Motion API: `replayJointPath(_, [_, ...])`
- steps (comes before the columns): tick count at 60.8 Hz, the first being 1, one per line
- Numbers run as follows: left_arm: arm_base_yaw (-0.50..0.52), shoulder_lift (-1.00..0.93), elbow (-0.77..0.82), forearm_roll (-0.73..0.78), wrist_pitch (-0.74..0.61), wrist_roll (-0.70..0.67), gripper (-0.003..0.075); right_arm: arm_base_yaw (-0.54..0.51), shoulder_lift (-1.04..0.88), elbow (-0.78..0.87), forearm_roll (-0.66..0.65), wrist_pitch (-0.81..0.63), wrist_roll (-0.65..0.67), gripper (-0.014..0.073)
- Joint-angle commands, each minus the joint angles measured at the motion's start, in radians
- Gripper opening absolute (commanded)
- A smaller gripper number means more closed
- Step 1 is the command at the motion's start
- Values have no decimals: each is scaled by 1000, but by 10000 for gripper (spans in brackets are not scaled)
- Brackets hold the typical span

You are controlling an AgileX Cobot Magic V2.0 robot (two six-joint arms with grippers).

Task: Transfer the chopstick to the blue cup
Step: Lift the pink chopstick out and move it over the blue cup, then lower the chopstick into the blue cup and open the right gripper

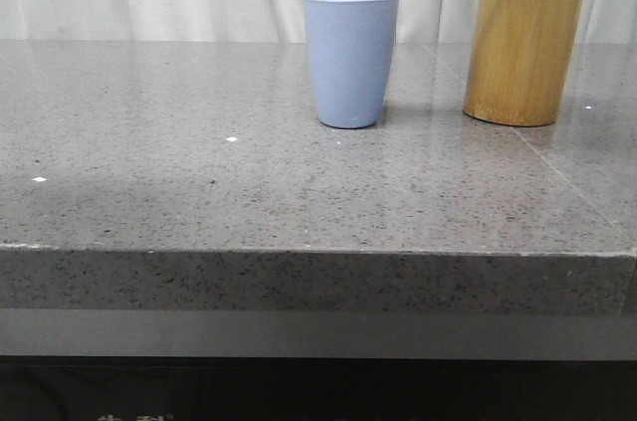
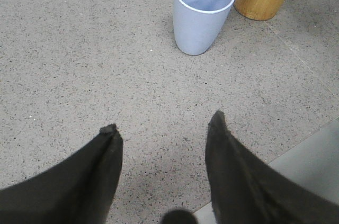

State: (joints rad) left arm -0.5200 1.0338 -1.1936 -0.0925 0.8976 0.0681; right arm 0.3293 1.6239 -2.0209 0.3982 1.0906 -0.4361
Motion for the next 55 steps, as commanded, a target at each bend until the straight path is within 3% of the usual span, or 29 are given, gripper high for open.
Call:
replayJointPath(1, [2, -17, -27, -16, -73, 2, 367, 16, 10, -24, -28, -62, -14, -112])
replayJointPath(15, [2, -17, -27, -16, -75, 2, 367, 16, 116, -24, -31, -75, -14, -77])
replayJointPath(20, [2, -17, -27, -16, -75, 2, 367, 16, 134, -24, -21, -83, -14, 8])
replayJointPath(32, [2, -17, -27, -16, -75, 2, 367, 16, 143, -24, -4, -111, -13, 363])
replayJointPath(36, [2, -17, -27, -16, -75, 2, 367, 12, 139, -27, -4, -108, -4, 433])
replayJointPath(47, [2, -17, -27, -16, -75, 2, 367, 3, 65, -29, -8, -53, 24, 458])
replayJointPath(55, [2, -17, -27, -15, -75, 2, 367, -29, -43, -7, -50, -39, 119, 458])
